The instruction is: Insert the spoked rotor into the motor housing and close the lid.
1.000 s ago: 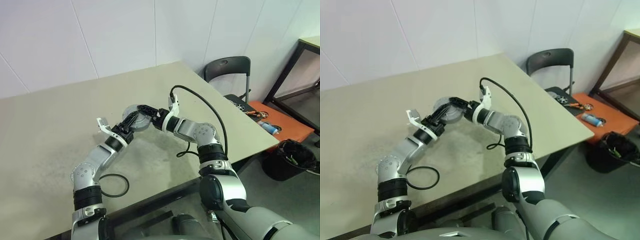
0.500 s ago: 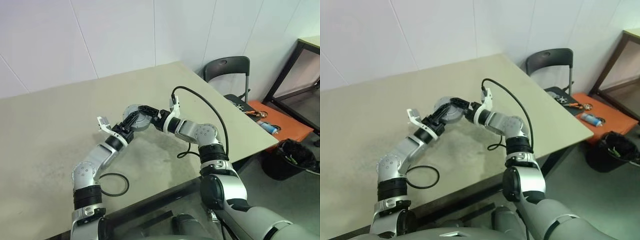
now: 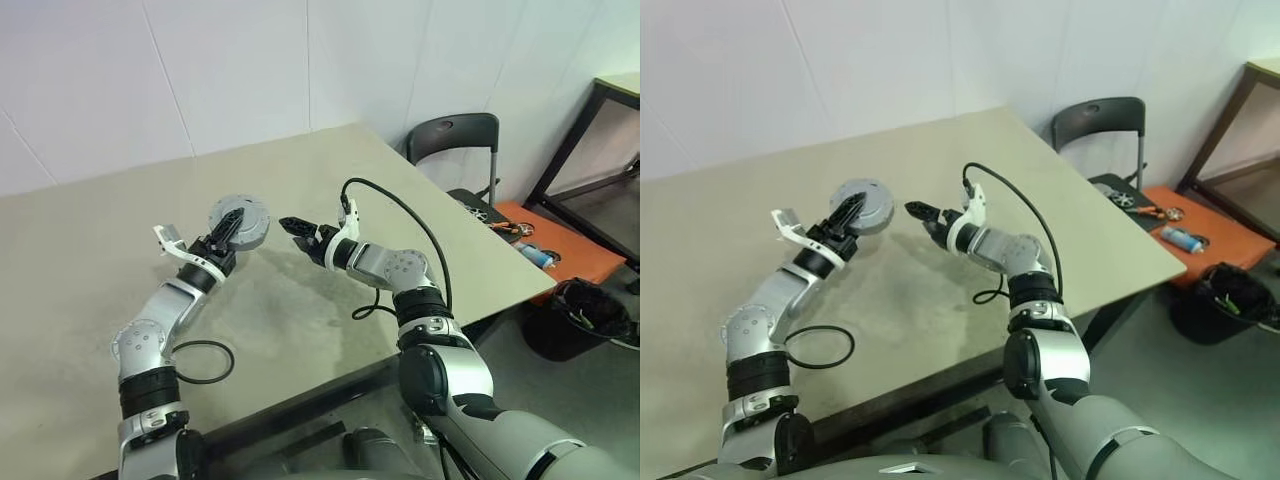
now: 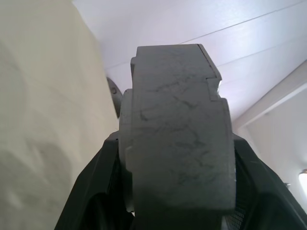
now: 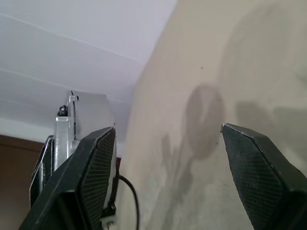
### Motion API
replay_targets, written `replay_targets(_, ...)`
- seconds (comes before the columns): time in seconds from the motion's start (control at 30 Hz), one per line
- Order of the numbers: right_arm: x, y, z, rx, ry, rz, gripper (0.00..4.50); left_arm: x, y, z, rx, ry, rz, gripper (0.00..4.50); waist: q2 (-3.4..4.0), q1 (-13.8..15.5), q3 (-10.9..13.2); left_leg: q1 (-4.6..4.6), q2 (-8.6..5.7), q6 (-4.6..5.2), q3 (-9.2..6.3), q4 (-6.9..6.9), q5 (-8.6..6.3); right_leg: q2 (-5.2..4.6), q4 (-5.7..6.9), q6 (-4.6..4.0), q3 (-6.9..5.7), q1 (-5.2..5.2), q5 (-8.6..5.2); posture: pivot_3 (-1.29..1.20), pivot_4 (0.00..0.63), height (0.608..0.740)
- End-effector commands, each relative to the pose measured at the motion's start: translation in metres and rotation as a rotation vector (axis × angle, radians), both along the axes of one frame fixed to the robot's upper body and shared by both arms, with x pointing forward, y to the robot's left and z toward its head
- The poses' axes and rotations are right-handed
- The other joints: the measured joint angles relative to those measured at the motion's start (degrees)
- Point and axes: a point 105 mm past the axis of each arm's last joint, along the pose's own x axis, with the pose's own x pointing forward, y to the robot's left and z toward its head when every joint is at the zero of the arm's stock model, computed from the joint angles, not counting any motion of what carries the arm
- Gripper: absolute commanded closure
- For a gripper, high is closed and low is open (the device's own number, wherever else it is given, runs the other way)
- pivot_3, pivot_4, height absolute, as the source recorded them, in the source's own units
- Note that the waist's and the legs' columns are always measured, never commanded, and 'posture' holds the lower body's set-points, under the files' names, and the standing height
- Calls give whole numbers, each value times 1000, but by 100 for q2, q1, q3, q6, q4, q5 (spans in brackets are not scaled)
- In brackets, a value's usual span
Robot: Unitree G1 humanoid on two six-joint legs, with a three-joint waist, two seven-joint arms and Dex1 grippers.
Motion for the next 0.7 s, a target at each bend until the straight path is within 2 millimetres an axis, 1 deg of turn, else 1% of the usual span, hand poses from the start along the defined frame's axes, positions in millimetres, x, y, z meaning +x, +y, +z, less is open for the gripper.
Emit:
replay_targets(0.03,1,6,9,5,-33,13,830,-4,45,34,96,-135,143,2260,0,-15,0,1,4,0,0,0,0,4,3,-1,1,-2,1,0,0,740)
replay_targets(0.07,1,6,8,2,-30,13,830,-5,53,35,123,-136,165,2260,0,-13,0,2,6,0,0,-1,0,7,4,-4,1,-3,2,0,0,740)
replay_targets(0.2,0,7,4,-7,-23,16,830,-10,97,33,236,-112,293,2260,0,4,0,2,6,-1,-1,-2,1,8,6,-7,-2,-3,4,0,0,740)
replay_targets(0.33,1,5,1,-22,-15,10,830,-14,127,24,379,-61,366,2260,-1,11,-1,3,3,-5,0,-2,3,6,3,-7,-6,-1,4,0,0,740)
replay_targets(0.4,1,5,-1,-27,-12,6,830,-15,137,20,460,-49,384,2260,-6,18,-3,0,0,-5,-2,-2,3,4,1,-7,-9,-2,4,0,0,740)
replay_targets(0.53,1,1,-4,-37,-6,-5,830,-13,153,4,531,4,393,2260,-12,4,-7,0,0,-5,-2,-2,3,3,-1,-7,-11,-2,4,0,0,740)
replay_targets(0.7,2,-6,-11,-63,9,-23,830,-13,173,-18,549,65,409,2260,-14,0,-8,1,1,-2,-4,-3,1,3,2,-7,-11,-2,4,0,0,740)
